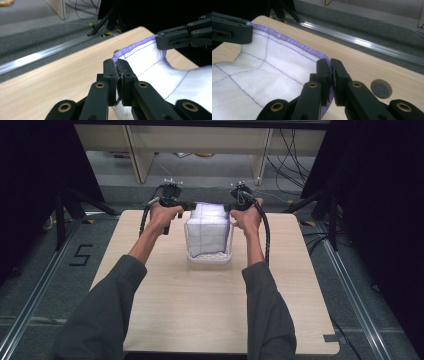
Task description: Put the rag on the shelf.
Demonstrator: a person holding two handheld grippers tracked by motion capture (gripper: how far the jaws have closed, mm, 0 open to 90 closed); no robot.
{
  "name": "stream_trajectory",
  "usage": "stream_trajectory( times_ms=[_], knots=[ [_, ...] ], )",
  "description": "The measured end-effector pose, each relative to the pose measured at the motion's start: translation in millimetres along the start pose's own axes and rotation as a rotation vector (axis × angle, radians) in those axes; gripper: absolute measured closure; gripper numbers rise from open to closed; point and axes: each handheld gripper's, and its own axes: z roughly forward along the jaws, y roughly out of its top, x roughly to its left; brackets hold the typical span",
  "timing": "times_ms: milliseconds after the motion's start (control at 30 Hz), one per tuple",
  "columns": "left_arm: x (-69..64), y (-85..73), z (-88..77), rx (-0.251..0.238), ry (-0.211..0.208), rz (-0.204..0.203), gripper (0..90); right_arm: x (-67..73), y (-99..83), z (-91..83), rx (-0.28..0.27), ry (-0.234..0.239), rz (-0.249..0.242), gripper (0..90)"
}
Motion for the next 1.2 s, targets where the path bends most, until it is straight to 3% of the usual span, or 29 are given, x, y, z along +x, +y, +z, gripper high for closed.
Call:
stream_trajectory(
  times_ms=[267,300,400,433,533,633,733,767,933,1200],
  knots=[
    [5.3,-13.9,7.0,0.07,0.003,-0.014,84.4,1.3,-4.9,11.1,0.051,-0.003,-0.026,83.0],
    [5.4,-15.2,7.7,0.065,0.005,-0.027,83.4,2.3,-5.4,11.4,0.052,-0.01,-0.007,81.2],
    [8.1,-17.0,6.1,0.07,-0.003,-0.039,76.3,-0.2,-6.3,13.2,0.068,-0.016,-0.027,74.9],
    [8.4,-17.0,5.6,0.07,-0.007,-0.044,74.4,1.0,-6.4,11.5,0.067,-0.03,0.017,72.5],
    [9.7,-17.5,4.6,0.061,-0.012,-0.073,67.1,1.1,-5.9,9.4,0.068,-0.039,0.035,65.8],
    [11.8,-18.1,3.1,0.061,-0.002,-0.083,62.9,0.6,-4.6,6.6,0.057,-0.04,0.037,65.0],
    [11.9,-18.4,1.7,0.051,0.002,-0.096,60.4,-0.9,-3.4,4.5,0.036,-0.056,0.006,64.0],
    [12.0,-18.1,1.0,0.053,0.003,-0.098,59.0,-0.7,-3.1,1.8,0.041,-0.049,0.029,63.4],
    [11.7,-15.3,-6.5,0.05,0.008,-0.096,54.7,-3.8,-2.5,-4.9,0.034,-0.056,0.046,61.7],
    [6.9,-12.2,-19.8,0.053,-0.009,-0.079,49.0,-3.4,-1.9,-18.1,0.029,-0.06,0.022,57.2]
  ],
)
